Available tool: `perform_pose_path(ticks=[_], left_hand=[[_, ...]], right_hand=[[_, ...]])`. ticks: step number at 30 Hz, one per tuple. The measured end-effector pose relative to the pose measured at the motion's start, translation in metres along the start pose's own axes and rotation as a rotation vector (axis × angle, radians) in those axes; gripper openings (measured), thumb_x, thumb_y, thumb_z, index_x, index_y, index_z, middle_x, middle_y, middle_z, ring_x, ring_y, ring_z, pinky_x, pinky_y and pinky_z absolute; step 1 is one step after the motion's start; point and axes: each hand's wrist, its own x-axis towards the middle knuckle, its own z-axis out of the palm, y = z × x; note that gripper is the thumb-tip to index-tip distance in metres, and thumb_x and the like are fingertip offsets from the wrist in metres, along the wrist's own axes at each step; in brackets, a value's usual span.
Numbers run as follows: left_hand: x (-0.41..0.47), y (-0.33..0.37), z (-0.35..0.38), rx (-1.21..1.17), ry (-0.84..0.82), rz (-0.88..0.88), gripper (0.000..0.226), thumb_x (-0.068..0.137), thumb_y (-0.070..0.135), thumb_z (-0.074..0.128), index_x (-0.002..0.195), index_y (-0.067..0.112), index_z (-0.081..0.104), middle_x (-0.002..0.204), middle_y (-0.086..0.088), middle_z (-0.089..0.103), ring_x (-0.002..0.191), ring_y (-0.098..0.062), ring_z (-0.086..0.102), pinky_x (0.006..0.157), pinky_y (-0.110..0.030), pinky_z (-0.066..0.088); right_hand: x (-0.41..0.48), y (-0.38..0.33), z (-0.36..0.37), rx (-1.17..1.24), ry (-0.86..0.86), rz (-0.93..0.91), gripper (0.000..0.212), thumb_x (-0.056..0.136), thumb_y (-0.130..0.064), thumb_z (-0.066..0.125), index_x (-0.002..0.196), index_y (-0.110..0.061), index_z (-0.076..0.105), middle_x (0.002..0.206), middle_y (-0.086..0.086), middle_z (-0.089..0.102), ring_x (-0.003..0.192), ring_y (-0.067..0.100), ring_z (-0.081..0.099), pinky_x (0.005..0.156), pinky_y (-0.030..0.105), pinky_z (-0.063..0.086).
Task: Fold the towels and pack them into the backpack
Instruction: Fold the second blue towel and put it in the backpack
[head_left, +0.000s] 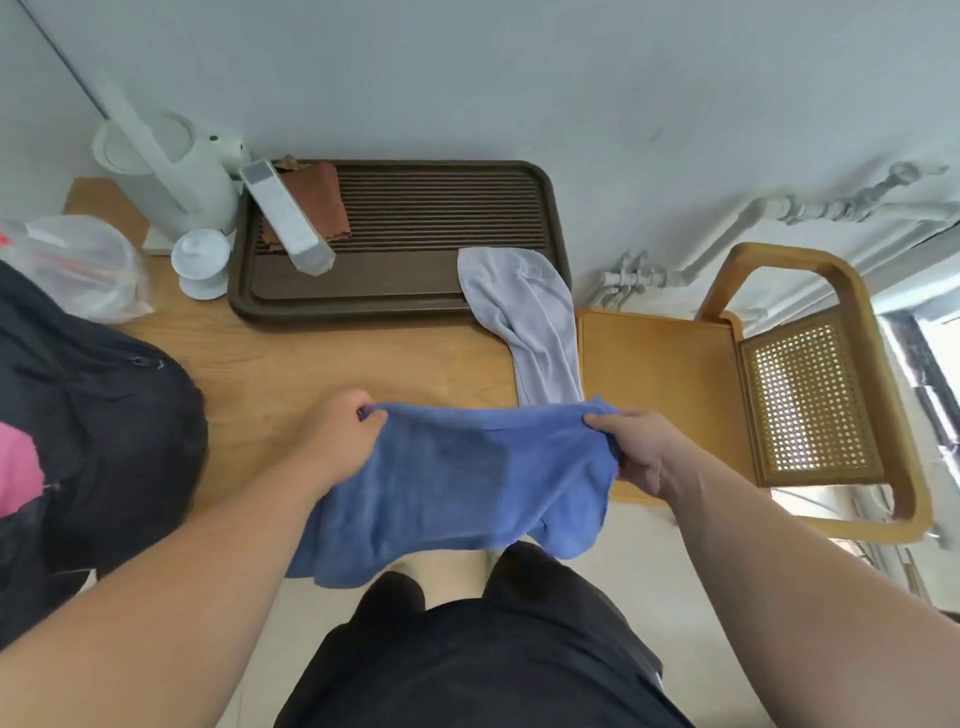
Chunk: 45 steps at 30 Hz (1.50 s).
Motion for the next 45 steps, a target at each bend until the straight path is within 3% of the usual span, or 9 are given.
perform_pose_path(ticks=[4,8,14,22,27,31,35,40,45], left_hand=[[0.029,0.012,0.002,0.143,0.083,0.010,0.022,0.099,0.028,0.052,0.081,0.016,0.052,0.070,-0.002,0.056,0.068,-0.027,0.051,0.059,-0.035,0.036],[0.065,0.023,-0.004,0.215,0.099,0.072,0.019,0.101,0.026,0.051,0.087,0.014,0.052,0.071,-0.005,0.055,0.071,-0.031,0.052,0.061,-0.037,0.038],[0.111,0.046,-0.015,0.462,0.199,0.117,0.017,0.100,0.035,0.050,0.093,0.019,0.052,0.089,-0.005,0.057,0.078,-0.029,0.055,0.067,-0.042,0.049],[0.070,0.044,0.034,0.528,0.279,0.165,0.060,0.084,0.034,0.070,0.136,0.014,0.047,0.131,-0.015,0.049,0.115,-0.039,0.047,0.097,-0.051,0.040],[0.021,0.026,0.072,0.573,0.100,0.199,0.072,0.082,0.052,0.069,0.144,0.022,0.047,0.152,-0.013,0.039,0.136,-0.037,0.038,0.110,-0.055,0.035],[-0.003,0.015,0.088,0.673,-0.093,0.207,0.095,0.084,0.077,0.046,0.159,0.034,0.007,0.167,-0.007,-0.006,0.153,-0.033,0.000,0.121,-0.058,0.008],[-0.021,0.000,0.099,0.709,-0.219,0.132,0.117,0.074,0.087,0.048,0.154,0.038,-0.020,0.160,-0.003,-0.035,0.150,-0.034,-0.023,0.118,-0.066,0.005],[-0.029,-0.009,0.101,0.721,-0.251,0.128,0.120,0.072,0.090,0.046,0.150,0.039,-0.028,0.156,-0.001,-0.043,0.148,-0.033,-0.030,0.118,-0.069,0.006],[-0.035,-0.013,0.100,0.753,-0.266,0.148,0.115,0.074,0.088,0.045,0.151,0.040,-0.027,0.156,-0.001,-0.043,0.149,-0.034,-0.028,0.118,-0.068,0.006]], right_hand=[[0.037,-0.016,0.000,0.021,0.022,-0.098,0.019,0.100,-0.017,0.057,0.114,-0.012,0.070,0.105,0.010,0.075,0.093,0.027,0.071,0.067,0.034,0.055],[0.066,-0.035,0.000,-0.088,0.033,-0.186,0.019,0.102,-0.020,0.053,0.105,-0.020,0.072,0.103,0.004,0.076,0.099,0.024,0.071,0.087,0.041,0.058],[0.101,-0.069,0.006,-0.193,0.113,-0.266,0.019,0.101,-0.023,0.048,0.093,-0.022,0.066,0.087,-0.001,0.067,0.079,0.017,0.058,0.069,0.031,0.047],[0.089,-0.046,0.009,-0.241,0.111,-0.193,0.056,0.087,-0.032,0.073,0.134,-0.027,0.044,0.099,-0.003,0.064,0.092,0.016,0.064,0.070,0.028,0.050],[0.067,-0.004,-0.002,-0.246,0.098,-0.068,0.050,0.080,-0.038,0.080,0.120,-0.021,0.054,0.099,0.004,0.071,0.090,0.021,0.070,0.068,0.034,0.055],[0.054,0.023,-0.012,-0.219,0.078,0.000,0.044,0.073,-0.040,0.086,0.100,-0.015,0.064,0.095,0.012,0.075,0.089,0.031,0.073,0.074,0.042,0.059],[0.042,0.045,-0.018,-0.280,0.050,0.015,0.023,0.080,-0.031,0.080,0.089,-0.014,0.067,0.090,0.014,0.074,0.079,0.031,0.068,0.075,0.042,0.056],[0.033,0.053,-0.014,-0.399,0.118,-0.010,0.019,0.092,-0.016,0.062,0.074,-0.017,0.054,0.065,0.002,0.053,0.062,0.022,0.047,0.054,0.029,0.036],[0.033,0.058,-0.015,-0.573,0.144,-0.004,0.006,0.087,-0.010,0.053,0.089,-0.010,0.058,0.068,0.008,0.055,0.062,0.027,0.049,0.050,0.026,0.036]])
